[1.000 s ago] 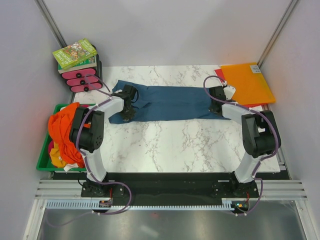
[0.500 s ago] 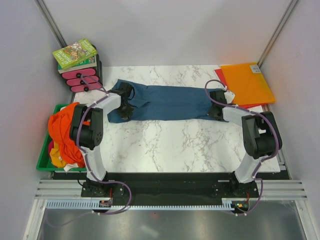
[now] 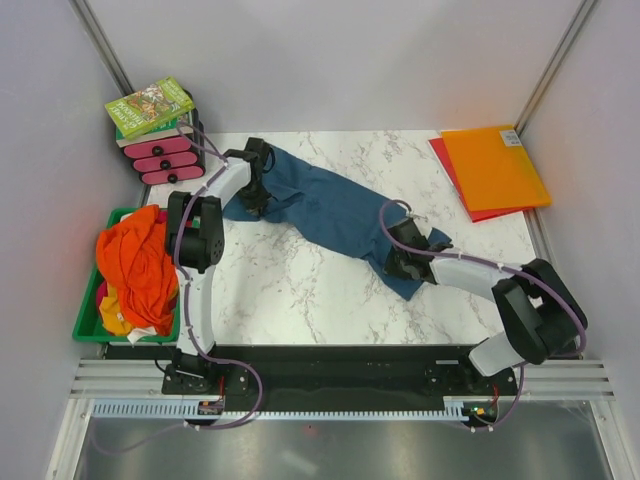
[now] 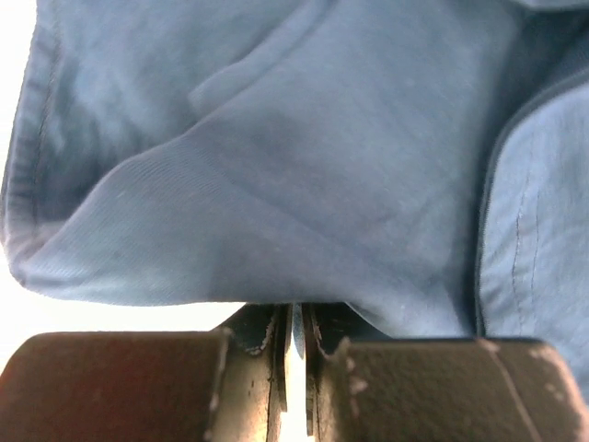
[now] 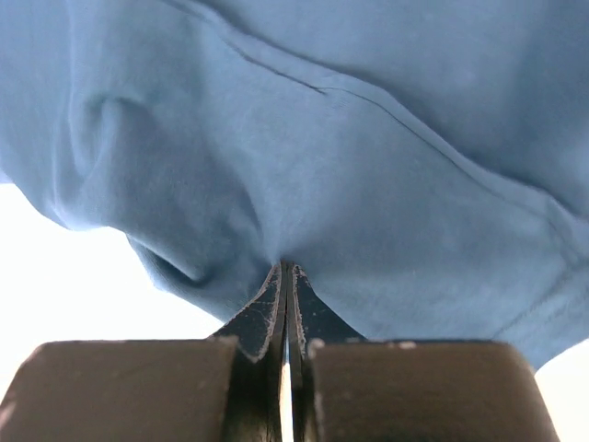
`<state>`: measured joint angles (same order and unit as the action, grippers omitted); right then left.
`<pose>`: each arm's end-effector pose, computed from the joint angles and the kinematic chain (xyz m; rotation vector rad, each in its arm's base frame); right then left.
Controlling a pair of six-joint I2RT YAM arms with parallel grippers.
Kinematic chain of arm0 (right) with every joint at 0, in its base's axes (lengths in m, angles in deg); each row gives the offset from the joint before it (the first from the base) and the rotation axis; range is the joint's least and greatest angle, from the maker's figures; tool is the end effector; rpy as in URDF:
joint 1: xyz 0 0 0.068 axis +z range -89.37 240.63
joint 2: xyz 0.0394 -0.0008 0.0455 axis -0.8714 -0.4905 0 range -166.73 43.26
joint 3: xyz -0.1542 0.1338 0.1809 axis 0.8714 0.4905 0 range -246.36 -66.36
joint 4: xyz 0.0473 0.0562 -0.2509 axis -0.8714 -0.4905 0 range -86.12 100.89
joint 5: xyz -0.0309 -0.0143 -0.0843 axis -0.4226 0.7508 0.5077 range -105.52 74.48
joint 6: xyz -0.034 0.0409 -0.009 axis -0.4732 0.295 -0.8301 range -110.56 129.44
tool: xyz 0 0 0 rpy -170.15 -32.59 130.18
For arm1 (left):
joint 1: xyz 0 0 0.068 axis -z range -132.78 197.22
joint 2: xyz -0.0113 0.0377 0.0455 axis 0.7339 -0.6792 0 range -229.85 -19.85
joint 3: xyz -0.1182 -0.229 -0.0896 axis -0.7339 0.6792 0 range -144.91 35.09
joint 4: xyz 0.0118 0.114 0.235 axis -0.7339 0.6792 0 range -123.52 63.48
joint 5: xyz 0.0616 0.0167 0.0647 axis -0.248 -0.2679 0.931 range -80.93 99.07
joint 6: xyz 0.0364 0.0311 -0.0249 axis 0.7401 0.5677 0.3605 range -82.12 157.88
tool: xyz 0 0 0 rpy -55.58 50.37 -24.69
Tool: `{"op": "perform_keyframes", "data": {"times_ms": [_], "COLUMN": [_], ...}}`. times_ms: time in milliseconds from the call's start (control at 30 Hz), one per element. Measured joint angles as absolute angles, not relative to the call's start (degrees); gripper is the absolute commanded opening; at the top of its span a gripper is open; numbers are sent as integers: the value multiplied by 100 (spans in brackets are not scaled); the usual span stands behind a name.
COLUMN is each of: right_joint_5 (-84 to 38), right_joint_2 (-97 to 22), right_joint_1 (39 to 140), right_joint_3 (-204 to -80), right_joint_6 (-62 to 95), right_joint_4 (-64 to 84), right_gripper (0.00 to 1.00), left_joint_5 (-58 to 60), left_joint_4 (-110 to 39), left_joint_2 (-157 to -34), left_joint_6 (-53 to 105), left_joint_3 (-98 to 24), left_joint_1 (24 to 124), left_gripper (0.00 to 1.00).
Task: Fold and stack the t-shirts
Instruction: Rotate the tshirt 90 degrees
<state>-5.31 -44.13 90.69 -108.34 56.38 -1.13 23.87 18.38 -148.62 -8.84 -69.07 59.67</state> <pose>0.2467 0.1355 0.1529 0.4443 2.5364 0.2883 0.4495 -0.0899 0.1663 -0.8680 2.6696 0.1532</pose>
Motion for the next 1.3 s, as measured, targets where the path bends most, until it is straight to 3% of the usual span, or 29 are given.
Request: {"op": "perform_keyframes", "data": {"times_ms": [233, 400, 500, 600, 700, 767, 1000, 1133, 1300], "right_joint_5": [-668, -1014, -882, -349, 267, 669, 1413, 1380, 1240], "right_joint_2": [-3803, -4317, -4492, -4159, -3840, -3794, -4660, -5595, -5840], "right_joint_1": [10221, 11237, 11626, 11567, 11093, 10658, 9578, 9401, 9379], "right_joint_3": [-10313, -10836, -11269, -11638, -12243, -12707, -13321, -13196, -13039], "right_joint_6": [6241, 6254, 6145, 5941, 5559, 5242, 4298, 4147, 4178], "right_joint_4": [-377, -552, -950, -1393, -1734, -1752, -1529, -1361, -1299], "right_gripper": [9, 13, 24, 41, 43, 43, 21, 20, 19], "left_joint_5": [2331, 1845, 1631, 1635, 1611, 1520, 1452, 1491, 1509], "left_joint_4": [1978, 2089, 1978, 1801, 1562, 1398, 931, 830, 832], "left_joint_2": [-15522, -16149, -16285, -16060, -15518, -15008, -13935, -14009, -14315], "left_joint_6": [-668, -307, -97, 12, 40, 47, 34, -16, -21], "left_joint_3": [-8064, -9371, -9810, -9624, -8888, -8228, -6639, -5965, -5930], "left_joint_1": [5956, 5962, 6010, 6111, 6176, 6211, 6290, 6408, 6476], "left_gripper": [11, 15, 27, 30, 31, 30, 21, 20, 20]}}
